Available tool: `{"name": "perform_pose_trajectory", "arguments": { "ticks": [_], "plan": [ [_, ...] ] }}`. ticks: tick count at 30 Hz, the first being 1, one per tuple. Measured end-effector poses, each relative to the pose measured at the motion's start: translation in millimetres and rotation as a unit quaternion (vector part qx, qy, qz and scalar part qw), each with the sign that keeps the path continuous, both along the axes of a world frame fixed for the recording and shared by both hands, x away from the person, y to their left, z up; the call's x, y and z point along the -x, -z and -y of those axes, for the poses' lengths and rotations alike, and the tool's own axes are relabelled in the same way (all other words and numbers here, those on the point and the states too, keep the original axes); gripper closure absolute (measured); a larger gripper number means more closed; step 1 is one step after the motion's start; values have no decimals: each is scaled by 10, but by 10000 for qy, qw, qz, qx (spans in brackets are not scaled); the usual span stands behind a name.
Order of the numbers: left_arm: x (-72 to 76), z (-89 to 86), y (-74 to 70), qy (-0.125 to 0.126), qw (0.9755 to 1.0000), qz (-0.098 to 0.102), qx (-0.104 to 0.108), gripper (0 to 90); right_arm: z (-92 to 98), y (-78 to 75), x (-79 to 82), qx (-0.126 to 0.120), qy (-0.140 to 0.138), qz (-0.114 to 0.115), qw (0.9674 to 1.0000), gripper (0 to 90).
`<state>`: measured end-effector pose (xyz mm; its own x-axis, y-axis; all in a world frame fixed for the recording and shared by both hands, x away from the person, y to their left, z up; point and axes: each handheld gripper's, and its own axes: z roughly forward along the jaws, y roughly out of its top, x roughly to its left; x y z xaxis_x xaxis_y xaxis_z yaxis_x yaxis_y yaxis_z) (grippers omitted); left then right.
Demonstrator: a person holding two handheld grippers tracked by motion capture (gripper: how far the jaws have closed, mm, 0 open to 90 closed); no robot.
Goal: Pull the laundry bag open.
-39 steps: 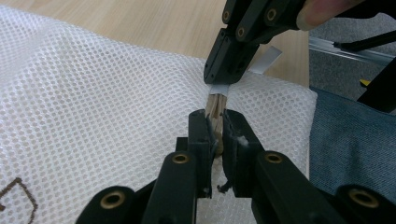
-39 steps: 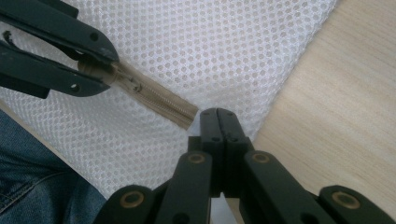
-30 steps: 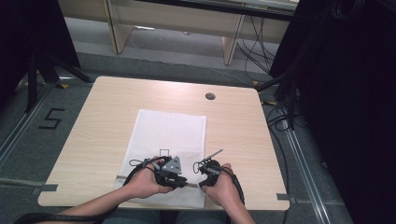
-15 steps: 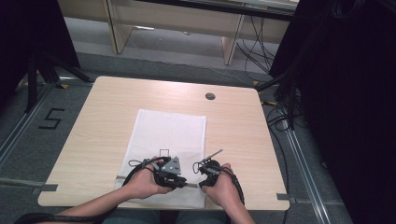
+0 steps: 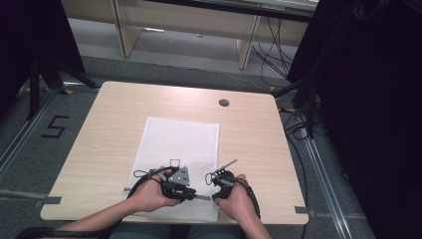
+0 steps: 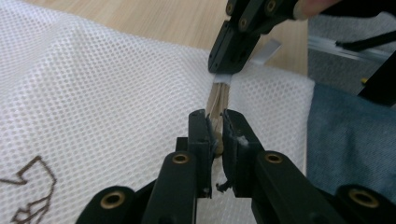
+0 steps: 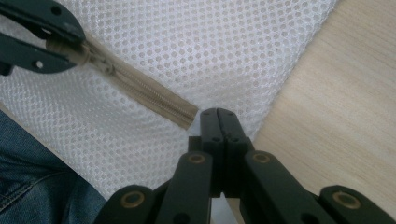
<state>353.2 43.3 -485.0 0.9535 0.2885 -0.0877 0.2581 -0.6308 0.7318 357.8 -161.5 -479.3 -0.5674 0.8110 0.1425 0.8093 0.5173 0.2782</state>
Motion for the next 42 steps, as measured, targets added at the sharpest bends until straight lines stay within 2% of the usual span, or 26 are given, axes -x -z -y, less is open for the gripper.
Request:
{"name": "perform_pose_trajectory", "arguments": {
  "ticks": [3, 4, 8, 11, 13, 14, 17, 18, 19, 21, 22, 24, 28, 30, 33, 36, 37, 38, 42],
  "plan": [
    [14, -33, -37, -9, 10000, 63, 5, 819, 9, 3, -8, 9, -55, 35, 10000, 900],
    [19, -49, -51, -21, 10000, 78, 7, 819, -2, -1, 0, -10, 33, -28, 10000, 900],
    [3, -90, -7, -67, 9999, -49, 66, 819, -15, 0, 11, -45, 140, -85, 9999, 900],
    [4, -91, -24, -59, 9999, -41, 80, 819, 3, -1, -4, 1, -2, 25, 10000, 900],
    [7, -89, -28, -54, 9999, -33, 77, 819, -6, -7, 4, -4, 65, -53, 10000, 900],
    [7, -89, -25, -59, 9999, -41, 81, 819, 9, 4, -10, -14, -36, 35, 10000, 900],
    [13, -92, -23, -52, 9999, -53, 97, 819, 10, 0, -6, -20, 6, 13, 10000, 900],
    [24, -95, -40, 8, 10000, 56, 24, 819, 13, 4, -9, -20, -15, 33, 10000, 900],
    [28, -101, -49, 12, 10000, 72, 31, 819, 9, 0, -6, -18, 2, 16, 10000, 900],
    [19, -128, -56, -35, 10000, 27, 71, 819, 1, -4, 0, -24, 58, -76, 10000, 900],
    [12, -144, -54, -59, 9999, -8, 85, 819, 9, 2, -10, -17, -29, -2, 10000, 900],
    [3, -166, -39, -86, 9998, -85, 142, 819, 7, 3, -8, -28, -10, -18, 10000, 900],
    [14, -164, -54, -41, 10000, -33, 74, 819, 0, -2, -1, -28, 45, -77, 10000, 900],
    [16, -169, -60, -46, 9999, -25, 110, 819, -4, -6, 5, -35, 101, -105, 9999, 900],
    [13, -197, -68, -69, 9998, -72, 157, 819, 6, 0, -6, -27, 12, -45, 10000, 900],
    [17, -210, -55, -40, 9999, -50, 124, 819, -1, -1, 0, -41, 57, -78, 9999, 900],
    [18, -212, -56, -49, 9999, -64, 121, 819, 7, 3, -10, -29, -28, -17, 10000, 900],
    [15, -216, -60, -54, 9999, -49, 126, 819, -10, -10, 10, -5, 110, -89, 9999, 900],
    [13, -258, -76, -88, 9999, -48, 114, 819, 0, 0, -3, -25, 29, -57, 10000, 900]
  ]
}}
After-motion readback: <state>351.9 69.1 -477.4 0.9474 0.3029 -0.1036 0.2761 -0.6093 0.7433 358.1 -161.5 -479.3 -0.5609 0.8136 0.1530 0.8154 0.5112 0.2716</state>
